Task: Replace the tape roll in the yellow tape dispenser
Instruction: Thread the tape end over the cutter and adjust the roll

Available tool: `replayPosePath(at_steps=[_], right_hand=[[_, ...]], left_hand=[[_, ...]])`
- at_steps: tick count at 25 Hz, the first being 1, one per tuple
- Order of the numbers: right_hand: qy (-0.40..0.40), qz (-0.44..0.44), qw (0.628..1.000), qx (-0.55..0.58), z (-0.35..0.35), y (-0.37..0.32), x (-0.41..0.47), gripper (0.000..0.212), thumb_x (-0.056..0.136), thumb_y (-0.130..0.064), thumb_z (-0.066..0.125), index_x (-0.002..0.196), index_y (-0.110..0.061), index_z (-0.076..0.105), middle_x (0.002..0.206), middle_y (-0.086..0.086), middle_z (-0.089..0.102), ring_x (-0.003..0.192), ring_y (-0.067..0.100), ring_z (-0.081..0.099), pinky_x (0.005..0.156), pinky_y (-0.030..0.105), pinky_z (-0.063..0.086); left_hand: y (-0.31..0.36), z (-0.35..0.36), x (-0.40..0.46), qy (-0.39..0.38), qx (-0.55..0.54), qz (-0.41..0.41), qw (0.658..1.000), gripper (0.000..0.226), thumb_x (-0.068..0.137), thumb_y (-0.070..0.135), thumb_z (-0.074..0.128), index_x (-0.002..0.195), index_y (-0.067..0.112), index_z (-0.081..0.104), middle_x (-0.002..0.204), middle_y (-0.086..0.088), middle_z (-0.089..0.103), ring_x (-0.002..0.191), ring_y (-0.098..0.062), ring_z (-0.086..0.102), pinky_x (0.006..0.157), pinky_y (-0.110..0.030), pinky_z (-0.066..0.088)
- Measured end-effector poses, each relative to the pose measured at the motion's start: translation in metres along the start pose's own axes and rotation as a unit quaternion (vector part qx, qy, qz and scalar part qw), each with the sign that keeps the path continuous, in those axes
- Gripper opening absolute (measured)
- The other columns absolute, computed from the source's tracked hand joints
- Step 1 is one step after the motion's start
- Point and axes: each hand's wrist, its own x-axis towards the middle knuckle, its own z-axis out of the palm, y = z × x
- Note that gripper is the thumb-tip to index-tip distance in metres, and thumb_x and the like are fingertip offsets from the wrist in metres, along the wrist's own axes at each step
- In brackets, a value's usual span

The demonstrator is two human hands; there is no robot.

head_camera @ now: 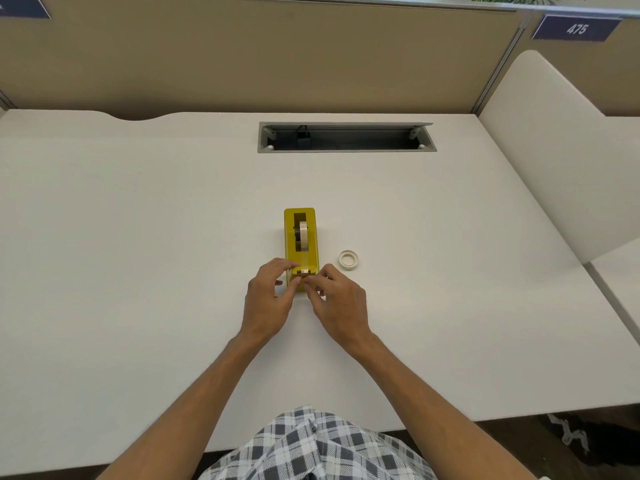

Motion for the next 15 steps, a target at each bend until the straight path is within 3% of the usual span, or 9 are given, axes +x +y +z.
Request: replayPosePath(at_steps=[9,12,15], right_hand=[[0.000,-0.009,1.000,-0.003,-0.001,0.001,0.000,0.011,0.087,-0.021,0.071,0.095,-0.016,0.074,0.078,0.000,0.064,0.061,0.015,0.059,0.050,0.028,0.052],[0.001,-0.010,1.000,-0.014,-0.001,0.000,-0.001,0.009,0.088,-0.022,0.069,0.095,-0.016,0.074,0.077,-0.001,0.062,0.060,0.014,0.057,0.048,0.022,0.042],[0.003,-0.007,1.000,-0.018,-0.002,0.000,-0.001,0.008,0.088,-0.021,0.070,0.094,-0.017,0.074,0.076,-0.002,0.062,0.059,0.014,0.056,0.050,0.019,0.035]], left_hand=[[0.008,0.000,0.004,0.008,-0.008,-0.021,1.000,0.018,0.091,0.019,0.063,0.107,0.012,0.068,0.111,-0.003,0.067,0.102,-0.012,0.057,0.082,-0.023,0.049],[0.013,0.001,0.011,0.003,-0.013,-0.052,0.999,0.018,0.090,0.032,0.063,0.097,0.017,0.071,0.100,0.003,0.067,0.099,-0.012,0.057,0.074,-0.018,0.045],[0.016,0.004,0.019,0.020,-0.055,-0.112,0.992,0.013,0.087,0.036,0.066,0.083,0.025,0.072,0.090,0.006,0.066,0.095,-0.014,0.059,0.072,-0.023,0.045]])
